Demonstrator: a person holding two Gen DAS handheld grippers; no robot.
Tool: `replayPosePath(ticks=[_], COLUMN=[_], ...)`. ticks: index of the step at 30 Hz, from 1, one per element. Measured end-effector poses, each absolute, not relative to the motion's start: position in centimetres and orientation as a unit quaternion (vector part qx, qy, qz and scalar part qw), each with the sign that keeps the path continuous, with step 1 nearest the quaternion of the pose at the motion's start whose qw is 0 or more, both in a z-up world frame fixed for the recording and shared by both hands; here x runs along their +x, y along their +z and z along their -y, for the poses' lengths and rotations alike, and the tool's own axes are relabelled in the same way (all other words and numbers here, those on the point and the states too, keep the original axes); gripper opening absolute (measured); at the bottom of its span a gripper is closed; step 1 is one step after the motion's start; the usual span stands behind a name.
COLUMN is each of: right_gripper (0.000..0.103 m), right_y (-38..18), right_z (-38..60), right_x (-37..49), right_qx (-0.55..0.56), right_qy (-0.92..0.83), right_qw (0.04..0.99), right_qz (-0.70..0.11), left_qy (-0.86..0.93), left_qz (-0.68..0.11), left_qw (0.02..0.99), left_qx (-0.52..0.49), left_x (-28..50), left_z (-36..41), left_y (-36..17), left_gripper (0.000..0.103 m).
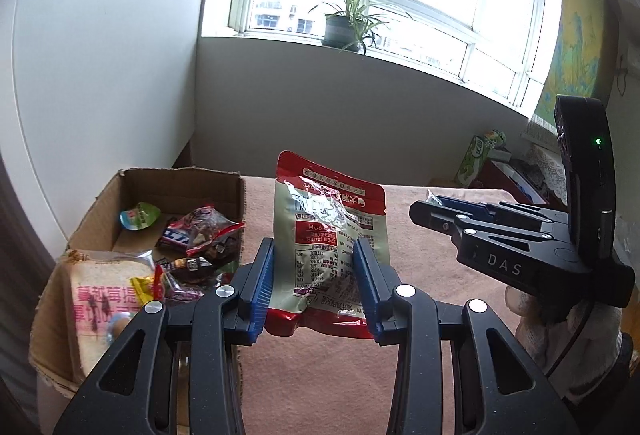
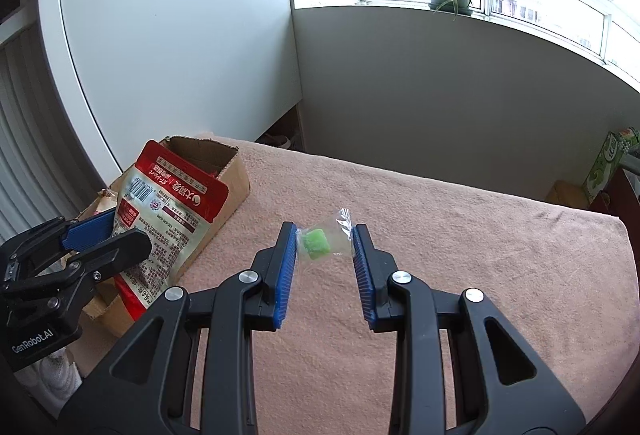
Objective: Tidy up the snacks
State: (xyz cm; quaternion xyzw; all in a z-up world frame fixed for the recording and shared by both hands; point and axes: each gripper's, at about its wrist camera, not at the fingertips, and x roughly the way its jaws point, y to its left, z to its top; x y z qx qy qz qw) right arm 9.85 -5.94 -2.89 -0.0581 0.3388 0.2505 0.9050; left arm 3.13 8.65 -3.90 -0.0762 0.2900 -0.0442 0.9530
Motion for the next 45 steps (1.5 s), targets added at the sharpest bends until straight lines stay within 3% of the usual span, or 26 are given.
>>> replayPosePath(ticks=[22,24,26,28,34,36,42,45], right_gripper=[0.030,0.036,0.059,0.067,0.072,0.077,0.079,0.086], right_y=[-3.9,-4.4,-4.7,-4.5,-3.5,-3.1,-2.6,-2.8], right_z=[-8.8,-9.3,-9.4,-8.9,-5.9,-4.6,-2.0,-0.9], right_x=[8.6,8.6,8.4,8.3,8.4,8.3,7.4,7.0], right_qx=[-0.096,-0.098,-0.102,-0.101,-0.072,-0.066,-0.070,-0.071], right_qy=[0.372,0.377,0.377,0.368,0.354,0.348,0.335,0.327], right_qw=[0.859,0.855,0.855,0.863,0.875,0.880,0.888,0.892], right_qz=[-0.337,-0.343,-0.340,-0.330,-0.323,-0.317,-0.306,-0.303], left_qy=[0.071,0.079,0.078,0.084,0.091,0.096,0.117,0.123], left_qz=[-0.283,-0.285,-0.280,-0.269,-0.258,-0.255,-0.240,-0.242], left_qw=[0.949,0.947,0.948,0.951,0.954,0.955,0.960,0.959], left_qx=[-0.121,-0.127,-0.132,-0.131,-0.124,-0.114,-0.087,-0.074], left_x=[1.2,1.1,0.8,0.2,-1.3,-1.8,-3.1,-3.2], left_z=[-19.4,-19.9,-20.2,-20.4,-20.1,-19.5,-17.5,-16.8], left_y=[-5.3,-5.5,-5.5,-5.1,-4.6,-4.4,-3.5,-3.6], left_gripper=[0.039,0.042,0.058,0.061,0.062,0.067,0.076,0.080])
